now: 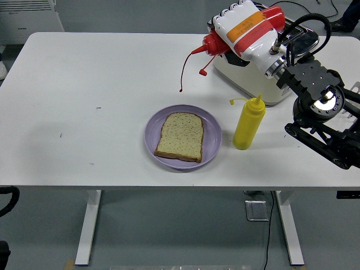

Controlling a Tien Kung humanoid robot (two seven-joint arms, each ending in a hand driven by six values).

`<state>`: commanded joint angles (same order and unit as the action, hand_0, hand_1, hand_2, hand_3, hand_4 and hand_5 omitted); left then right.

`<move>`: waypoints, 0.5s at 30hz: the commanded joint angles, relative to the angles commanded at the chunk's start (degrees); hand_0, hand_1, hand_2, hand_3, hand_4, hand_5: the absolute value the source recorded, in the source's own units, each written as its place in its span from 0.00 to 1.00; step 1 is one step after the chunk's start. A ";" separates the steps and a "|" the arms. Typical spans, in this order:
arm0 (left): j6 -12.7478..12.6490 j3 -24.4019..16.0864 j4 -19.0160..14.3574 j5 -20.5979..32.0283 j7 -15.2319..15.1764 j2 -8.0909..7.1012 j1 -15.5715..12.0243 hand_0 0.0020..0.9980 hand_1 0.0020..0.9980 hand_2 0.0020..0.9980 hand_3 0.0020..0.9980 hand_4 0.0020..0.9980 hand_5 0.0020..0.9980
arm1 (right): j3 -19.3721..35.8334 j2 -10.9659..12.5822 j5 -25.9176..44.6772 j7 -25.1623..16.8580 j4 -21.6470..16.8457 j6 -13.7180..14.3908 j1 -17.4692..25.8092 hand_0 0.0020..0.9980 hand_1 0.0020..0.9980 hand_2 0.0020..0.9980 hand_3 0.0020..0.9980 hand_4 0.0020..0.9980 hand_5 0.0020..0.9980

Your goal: Pick up the cup,pour liquid into bread,place the cup on the desk

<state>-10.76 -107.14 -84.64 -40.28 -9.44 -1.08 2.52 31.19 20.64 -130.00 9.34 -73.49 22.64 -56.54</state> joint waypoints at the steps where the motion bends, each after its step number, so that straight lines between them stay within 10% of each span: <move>1: -0.01 -0.02 0.00 0.00 -0.01 0.01 0.02 0.75 0.76 0.76 0.66 0.60 1.00 | 1.30 0.00 1.68 -0.34 -0.71 0.16 0.87 0.01 0.15 0.29 0.31 0.63 0.03; 15: -0.07 0.02 0.00 -0.04 -0.01 0.05 0.15 0.75 0.76 0.76 0.66 0.60 1.00 | 23.00 0.23 35.23 -8.72 -7.76 -4.93 10.84 0.01 0.16 0.29 0.32 0.62 0.02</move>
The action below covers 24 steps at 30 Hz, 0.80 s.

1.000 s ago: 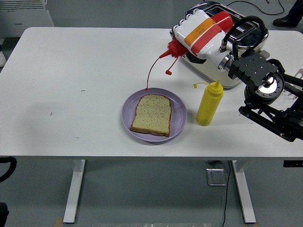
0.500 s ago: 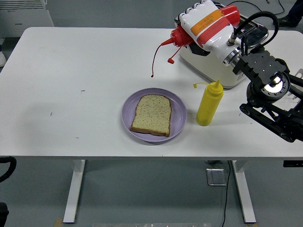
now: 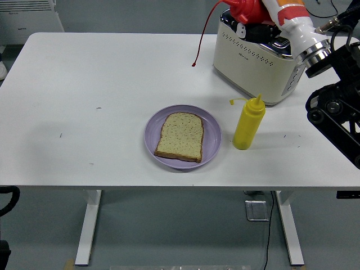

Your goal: Pick up the cup,pour liquid into bread,place the cup on the desk

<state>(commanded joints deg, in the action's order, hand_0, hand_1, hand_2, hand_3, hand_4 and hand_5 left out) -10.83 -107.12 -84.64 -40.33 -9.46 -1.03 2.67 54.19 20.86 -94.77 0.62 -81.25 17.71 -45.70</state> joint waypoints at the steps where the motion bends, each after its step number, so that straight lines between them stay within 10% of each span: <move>1: 0.00 0.01 0.00 0.00 0.00 0.00 0.00 0.75 0.76 0.76 0.66 0.60 1.00 | 1.16 0.03 1.86 -0.15 -0.13 -0.32 0.29 0.02 0.17 0.29 0.31 0.62 0.03; 24: -0.07 0.39 0.02 -0.07 0.05 0.01 0.11 0.75 0.76 0.76 0.66 0.60 1.00 | 22.75 -1.06 50.27 -4.07 2.71 -0.06 14.17 0.09 0.19 0.29 0.32 0.62 0.04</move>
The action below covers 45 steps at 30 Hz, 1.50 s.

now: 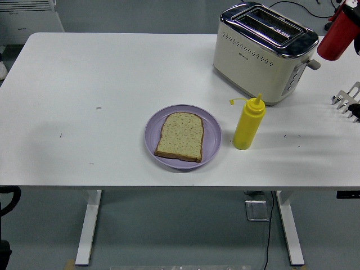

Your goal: Pick up the cup,pour liquid into bread,place the cup on the desk

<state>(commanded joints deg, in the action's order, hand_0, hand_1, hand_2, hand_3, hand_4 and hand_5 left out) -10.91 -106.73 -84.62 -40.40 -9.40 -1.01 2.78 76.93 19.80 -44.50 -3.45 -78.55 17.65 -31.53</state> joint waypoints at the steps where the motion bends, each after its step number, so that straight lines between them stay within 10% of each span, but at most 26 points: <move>1: 0.00 0.01 0.00 0.00 0.00 0.00 0.00 0.75 0.76 0.76 0.66 0.60 1.00 | 0.09 0.01 -0.02 -0.06 0.00 0.05 0.16 0.10 0.19 0.30 0.32 0.62 0.04; 18: 0.01 0.49 0.01 0.06 -0.02 -0.07 -0.21 0.75 0.76 0.76 0.66 0.60 1.00 | -6.63 1.94 -3.49 -11.26 2.30 6.38 9.50 0.13 0.21 0.30 0.32 0.62 0.05; 45: -0.06 0.77 0.05 0.10 -0.06 -0.22 -0.31 0.75 0.76 0.76 0.66 0.60 1.00 | -18.47 -2.24 4.91 -23.27 7.66 9.73 14.13 0.11 0.18 0.30 0.32 0.60 0.06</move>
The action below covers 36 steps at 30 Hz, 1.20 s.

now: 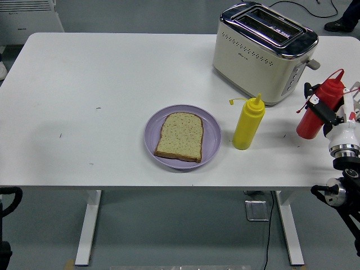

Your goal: Pick up the cup,pour liquid into bread,place the cup on the desk

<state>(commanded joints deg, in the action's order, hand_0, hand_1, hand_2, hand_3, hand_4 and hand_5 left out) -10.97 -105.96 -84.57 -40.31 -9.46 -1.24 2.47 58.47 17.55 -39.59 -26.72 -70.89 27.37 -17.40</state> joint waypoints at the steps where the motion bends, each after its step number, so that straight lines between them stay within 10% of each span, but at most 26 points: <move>1: 0.00 0.00 0.01 0.01 0.00 0.00 0.03 0.75 0.76 0.76 0.66 0.60 1.00 | -0.49 -0.33 0.09 -0.35 0.59 0.29 -0.20 0.11 0.18 0.30 0.32 0.60 0.06; 36: -0.04 -0.22 -0.06 0.00 0.03 0.05 0.43 0.75 0.76 0.76 0.65 0.60 1.00 | -5.23 -4.24 4.11 -5.78 8.75 2.14 -3.28 0.17 0.22 0.32 0.33 0.59 0.05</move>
<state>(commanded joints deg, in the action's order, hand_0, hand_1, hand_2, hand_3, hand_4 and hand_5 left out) -11.00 -106.18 -84.63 -40.31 -9.43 -1.18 2.90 53.23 13.32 -35.48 -32.50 -62.14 29.51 -20.68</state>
